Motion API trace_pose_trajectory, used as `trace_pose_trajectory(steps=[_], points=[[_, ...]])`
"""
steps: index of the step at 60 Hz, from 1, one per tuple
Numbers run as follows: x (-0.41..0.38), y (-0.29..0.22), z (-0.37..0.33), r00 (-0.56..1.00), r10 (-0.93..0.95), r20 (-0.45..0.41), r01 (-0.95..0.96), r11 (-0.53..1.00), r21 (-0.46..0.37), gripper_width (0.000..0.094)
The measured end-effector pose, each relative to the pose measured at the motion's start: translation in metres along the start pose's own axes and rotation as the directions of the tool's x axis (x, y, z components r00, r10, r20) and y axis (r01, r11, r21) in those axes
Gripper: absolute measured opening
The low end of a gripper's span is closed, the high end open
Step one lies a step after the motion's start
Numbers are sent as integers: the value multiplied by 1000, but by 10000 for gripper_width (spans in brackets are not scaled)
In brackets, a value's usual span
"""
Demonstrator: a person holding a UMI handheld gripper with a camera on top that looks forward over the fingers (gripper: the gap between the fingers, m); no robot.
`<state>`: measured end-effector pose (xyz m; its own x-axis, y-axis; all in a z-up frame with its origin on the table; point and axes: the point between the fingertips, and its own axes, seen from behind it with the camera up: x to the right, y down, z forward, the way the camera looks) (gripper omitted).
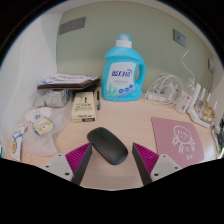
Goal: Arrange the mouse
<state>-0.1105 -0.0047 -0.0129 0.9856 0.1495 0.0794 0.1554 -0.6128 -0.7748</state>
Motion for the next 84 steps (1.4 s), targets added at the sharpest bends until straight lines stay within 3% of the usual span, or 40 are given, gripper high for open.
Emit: trace_pose_trajectory(steps=[6, 13, 18, 22, 31, 43, 48, 55, 60, 64, 71, 84], points=[[8, -12, 17, 1000, -10, 8, 9, 1000, 5, 821], [13, -21, 33, 999, 12, 33, -13, 1000, 11, 746], [12, -23, 38, 998, 36, 53, -37, 999, 14, 642], [6, -25, 38, 997, 12, 70, -14, 999, 29, 476], [6, -24, 37, 999, -13, 37, 13, 1000, 21, 400], [5, -34, 26, 997, 31, 71, -32, 999, 14, 340], [4, -74, -9, 993, 51, 107, -60, 995, 85, 342], [29, -160, -85, 987, 81, 137, -114, 961, 251, 342], [70, -210, -131, 988, 89, 124, -129, 923, 364, 342], [114, -226, -145, 989, 116, 91, -143, 905, 401, 341], [188, -194, -113, 985, 171, 28, -171, 926, 337, 340], [252, -37, -1, 983, 175, -45, -173, 984, 53, 339]])
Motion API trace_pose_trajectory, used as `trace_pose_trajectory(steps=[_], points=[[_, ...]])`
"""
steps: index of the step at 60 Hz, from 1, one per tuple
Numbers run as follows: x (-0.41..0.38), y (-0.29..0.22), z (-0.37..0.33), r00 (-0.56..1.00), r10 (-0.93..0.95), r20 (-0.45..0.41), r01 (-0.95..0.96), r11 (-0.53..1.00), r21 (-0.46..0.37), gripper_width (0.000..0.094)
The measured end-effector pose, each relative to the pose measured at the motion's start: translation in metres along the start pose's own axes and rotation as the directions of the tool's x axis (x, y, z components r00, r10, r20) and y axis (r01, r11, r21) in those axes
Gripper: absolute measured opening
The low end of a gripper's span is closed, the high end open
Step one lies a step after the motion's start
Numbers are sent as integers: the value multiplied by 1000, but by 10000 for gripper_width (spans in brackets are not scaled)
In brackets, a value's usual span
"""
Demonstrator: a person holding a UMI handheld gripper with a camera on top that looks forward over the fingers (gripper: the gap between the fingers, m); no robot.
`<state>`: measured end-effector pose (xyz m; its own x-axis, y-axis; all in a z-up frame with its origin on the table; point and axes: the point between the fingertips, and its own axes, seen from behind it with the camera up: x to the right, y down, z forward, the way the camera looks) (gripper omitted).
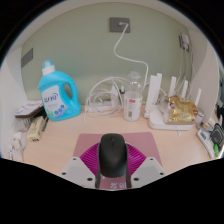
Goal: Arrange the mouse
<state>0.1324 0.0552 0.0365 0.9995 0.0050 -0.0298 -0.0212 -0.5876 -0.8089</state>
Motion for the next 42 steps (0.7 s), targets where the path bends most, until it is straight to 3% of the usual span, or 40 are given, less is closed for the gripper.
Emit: trace_pose_trajectory(steps=[7, 16, 18, 23, 42], points=[[10, 39, 19, 1000, 5, 5, -5, 997, -75, 372], [11, 46, 16, 1000, -16, 17, 18, 996, -90, 491], [11, 46, 13, 1000, -10, 20, 11, 995, -94, 566], [13, 38, -3, 1000, -17, 5, 17, 996, -86, 864], [5, 1, -132, 995, -73, -73, 74, 997, 20, 852]])
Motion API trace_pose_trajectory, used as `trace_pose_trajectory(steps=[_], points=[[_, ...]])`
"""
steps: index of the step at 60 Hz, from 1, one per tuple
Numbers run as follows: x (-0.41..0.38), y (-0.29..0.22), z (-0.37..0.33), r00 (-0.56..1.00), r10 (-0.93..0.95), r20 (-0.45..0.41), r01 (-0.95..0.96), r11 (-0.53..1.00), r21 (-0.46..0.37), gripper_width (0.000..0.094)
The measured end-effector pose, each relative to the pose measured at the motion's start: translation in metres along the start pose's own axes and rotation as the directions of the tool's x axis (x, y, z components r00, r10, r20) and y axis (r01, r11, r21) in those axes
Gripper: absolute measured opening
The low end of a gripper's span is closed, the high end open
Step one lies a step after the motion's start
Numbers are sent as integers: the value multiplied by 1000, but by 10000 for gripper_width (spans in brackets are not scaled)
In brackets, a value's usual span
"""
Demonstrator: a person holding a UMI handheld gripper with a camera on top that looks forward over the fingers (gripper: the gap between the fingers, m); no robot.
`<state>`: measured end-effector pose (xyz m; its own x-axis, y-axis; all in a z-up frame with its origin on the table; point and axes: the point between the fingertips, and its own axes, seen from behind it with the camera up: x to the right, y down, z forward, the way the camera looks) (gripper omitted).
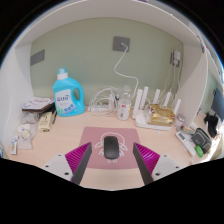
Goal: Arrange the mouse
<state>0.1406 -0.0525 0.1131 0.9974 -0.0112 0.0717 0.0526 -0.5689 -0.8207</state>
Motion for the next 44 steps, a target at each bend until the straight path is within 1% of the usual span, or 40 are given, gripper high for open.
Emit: trace_pose_trajectory(steps=[9, 21, 34, 44], points=[[-3, 2, -70, 999, -28, -36, 29, 999, 38, 855], [-10, 16, -137, 998, -18, -62, 22, 998, 57, 850], [-13, 22, -170, 997, -22, -76, 28, 997, 78, 851], [-18, 22, -179, 998, -12, -62, 17, 996, 84, 851]])
